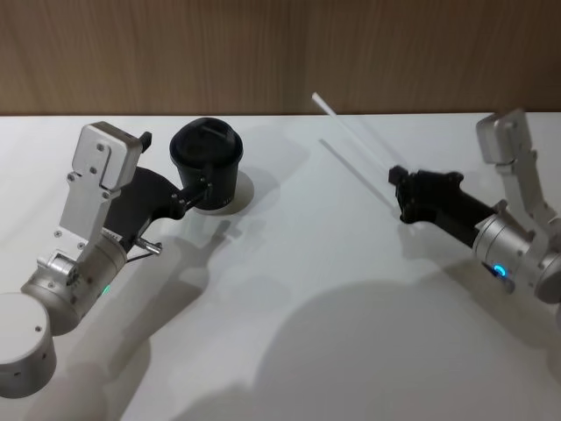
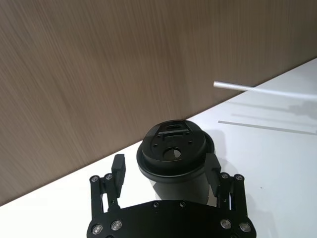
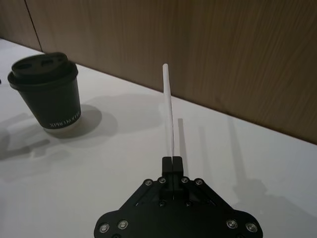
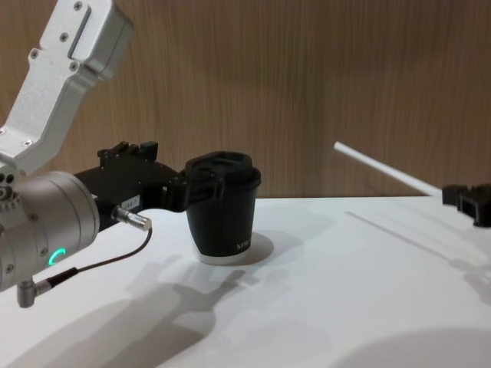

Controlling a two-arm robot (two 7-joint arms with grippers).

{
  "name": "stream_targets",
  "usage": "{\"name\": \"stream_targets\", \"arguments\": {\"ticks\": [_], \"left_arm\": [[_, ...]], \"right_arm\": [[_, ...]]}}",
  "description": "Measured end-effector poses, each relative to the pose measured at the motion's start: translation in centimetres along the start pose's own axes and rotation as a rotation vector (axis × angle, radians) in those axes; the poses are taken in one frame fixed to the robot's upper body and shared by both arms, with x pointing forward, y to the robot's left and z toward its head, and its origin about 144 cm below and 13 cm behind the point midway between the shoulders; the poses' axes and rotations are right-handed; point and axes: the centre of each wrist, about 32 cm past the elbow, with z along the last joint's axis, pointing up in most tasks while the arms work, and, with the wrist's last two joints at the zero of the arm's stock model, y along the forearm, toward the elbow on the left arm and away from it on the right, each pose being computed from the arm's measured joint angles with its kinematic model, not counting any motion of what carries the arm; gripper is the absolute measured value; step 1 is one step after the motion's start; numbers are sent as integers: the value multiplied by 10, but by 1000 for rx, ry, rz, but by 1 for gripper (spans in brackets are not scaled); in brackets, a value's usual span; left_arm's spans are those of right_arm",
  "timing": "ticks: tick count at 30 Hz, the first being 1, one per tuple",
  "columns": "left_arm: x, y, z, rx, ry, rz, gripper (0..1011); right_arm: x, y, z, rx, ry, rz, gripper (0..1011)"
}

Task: Pick up the straw with one hand, pass it to the other hand, and insert it into the cup.

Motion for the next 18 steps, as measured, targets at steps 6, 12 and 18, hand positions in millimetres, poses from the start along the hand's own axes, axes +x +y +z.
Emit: {"name": "stream_targets", "arguments": {"ticks": [6,12,18], "left_arm": [[0,0,0,0,0,0,1000],[0,0,0,0,0,0,1000],[0,0,0,0,0,0,1000]], "right_arm": [[1,-3,13,61,3,7,4],[2,-7,21,122,16,23,4],[0,-9,28,203,38,63,4]]}}
